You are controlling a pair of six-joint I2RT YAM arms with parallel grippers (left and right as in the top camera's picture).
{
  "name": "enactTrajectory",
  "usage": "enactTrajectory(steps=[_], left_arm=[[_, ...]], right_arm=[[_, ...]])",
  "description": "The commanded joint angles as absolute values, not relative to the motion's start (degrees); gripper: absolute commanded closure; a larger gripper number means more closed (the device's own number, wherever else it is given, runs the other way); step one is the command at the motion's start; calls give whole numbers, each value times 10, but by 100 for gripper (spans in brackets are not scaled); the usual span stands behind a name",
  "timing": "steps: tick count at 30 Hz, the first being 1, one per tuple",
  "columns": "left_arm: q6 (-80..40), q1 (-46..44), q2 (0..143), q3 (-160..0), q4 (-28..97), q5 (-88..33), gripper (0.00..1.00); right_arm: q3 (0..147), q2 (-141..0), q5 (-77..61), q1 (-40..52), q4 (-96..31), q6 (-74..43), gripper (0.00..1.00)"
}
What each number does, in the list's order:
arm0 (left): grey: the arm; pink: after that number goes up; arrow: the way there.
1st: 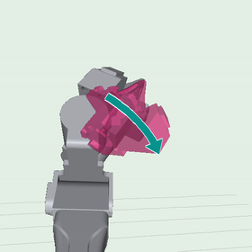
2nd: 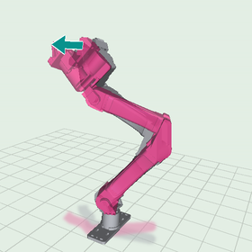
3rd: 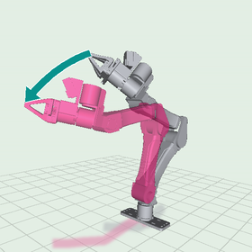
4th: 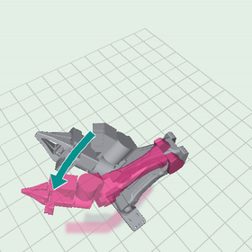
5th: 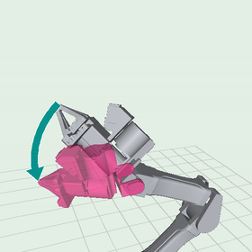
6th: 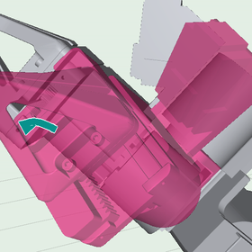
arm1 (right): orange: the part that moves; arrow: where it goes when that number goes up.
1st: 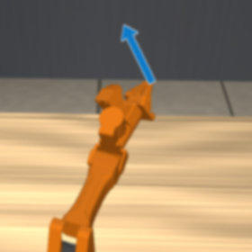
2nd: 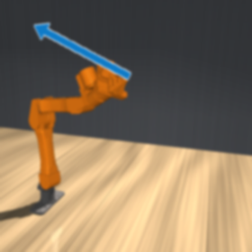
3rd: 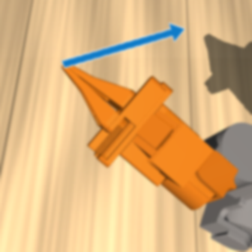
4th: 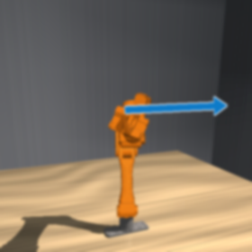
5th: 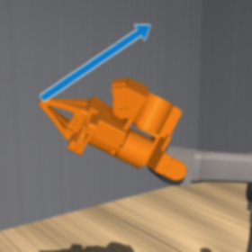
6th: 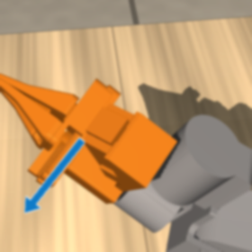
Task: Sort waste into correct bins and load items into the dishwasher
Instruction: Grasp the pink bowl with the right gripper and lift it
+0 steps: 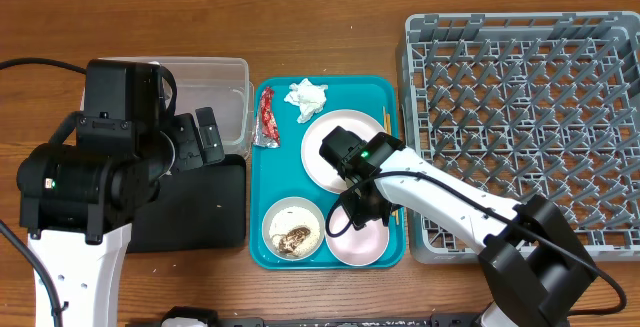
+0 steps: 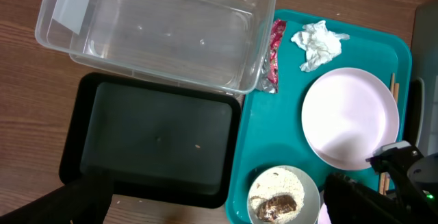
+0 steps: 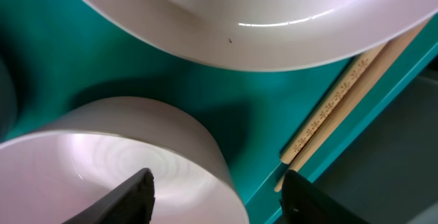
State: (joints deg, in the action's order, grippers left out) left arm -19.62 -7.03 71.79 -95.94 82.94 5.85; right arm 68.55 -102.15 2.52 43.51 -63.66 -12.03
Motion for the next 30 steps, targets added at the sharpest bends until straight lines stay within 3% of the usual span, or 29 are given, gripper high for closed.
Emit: enactTrajectory(steps=[1, 7, 10, 15, 17, 24, 30], left_arm=[[-206, -69, 720, -965, 829, 65, 0], [-206, -69, 720, -965, 829, 65, 0], [-206, -69, 720, -965, 829, 65, 0], [-206, -69, 720, -965, 829, 65, 0], [-206, -69, 720, -965, 829, 65, 0], [-206, -69, 720, -965, 829, 65, 0], [-206, -69, 720, -965, 829, 65, 0]], right_arm=[[674, -1023, 27, 429, -625, -95, 45], [634, -1023, -8, 410, -590, -85, 60], [633, -1022, -7, 407, -594, -86, 75], [651, -1018, 0, 407, -616, -100, 86], [664, -1011, 17, 407, -634, -112, 95], [726, -948, 70, 407, -677, -147, 96], [776, -870, 325, 407, -725, -311, 96]])
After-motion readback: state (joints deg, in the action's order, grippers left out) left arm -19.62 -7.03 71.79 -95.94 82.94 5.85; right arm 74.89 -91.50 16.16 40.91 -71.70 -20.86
